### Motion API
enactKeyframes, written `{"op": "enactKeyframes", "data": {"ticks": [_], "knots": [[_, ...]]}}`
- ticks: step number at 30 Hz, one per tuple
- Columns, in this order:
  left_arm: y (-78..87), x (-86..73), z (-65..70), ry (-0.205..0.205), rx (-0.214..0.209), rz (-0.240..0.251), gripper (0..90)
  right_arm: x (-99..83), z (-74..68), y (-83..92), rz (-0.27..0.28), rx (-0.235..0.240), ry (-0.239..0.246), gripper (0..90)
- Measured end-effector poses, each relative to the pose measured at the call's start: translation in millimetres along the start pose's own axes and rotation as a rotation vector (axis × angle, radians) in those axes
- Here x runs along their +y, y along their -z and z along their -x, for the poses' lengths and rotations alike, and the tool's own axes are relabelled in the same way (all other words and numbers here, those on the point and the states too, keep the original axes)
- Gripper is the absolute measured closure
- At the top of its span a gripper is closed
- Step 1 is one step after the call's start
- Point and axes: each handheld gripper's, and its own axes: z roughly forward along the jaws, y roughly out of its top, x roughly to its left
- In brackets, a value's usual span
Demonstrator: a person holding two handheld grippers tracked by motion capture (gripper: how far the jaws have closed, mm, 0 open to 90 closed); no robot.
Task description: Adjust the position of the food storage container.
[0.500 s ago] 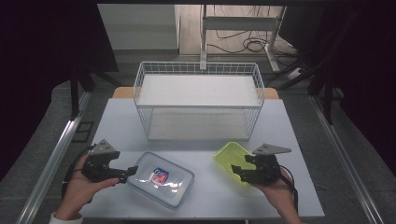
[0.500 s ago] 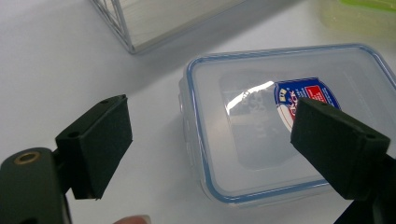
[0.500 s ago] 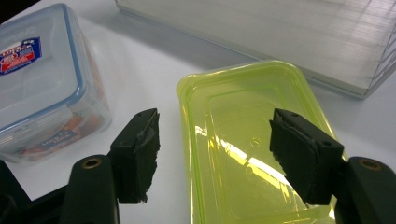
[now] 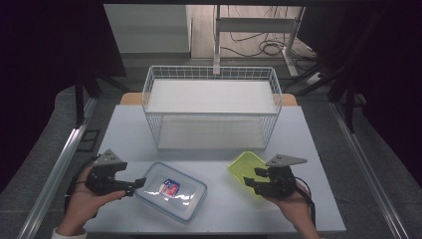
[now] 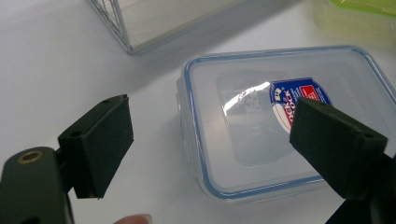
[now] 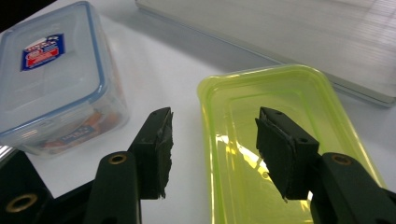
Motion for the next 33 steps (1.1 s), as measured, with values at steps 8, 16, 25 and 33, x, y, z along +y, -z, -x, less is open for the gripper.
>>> {"op": "enactKeyframes", "data": {"ticks": [8, 16, 25, 33], "knots": [[1.1, -1.0, -2.8, 0.010, -0.001, 0.009, 13.5, 4.4, -17.5, -6.6, -0.008, 0.076, 0.040, 55.7], [1.0, -1.2, -4.7, 0.015, -0.005, 0.009, 13.2, 6.6, -37.5, -17.0, -0.039, 0.143, 0.093, 80.1], [-2.5, 0.5, -3.6, 0.008, -0.012, 0.002, 13.1, 11.0, -64.2, -24.9, -0.049, 0.202, 0.158, 88.6], [-6.9, 1.4, -5.3, 0.013, -0.019, -0.009, 13.0, 19.5, -96.6, -42.7, -0.077, 0.270, 0.218, 88.7]]}}
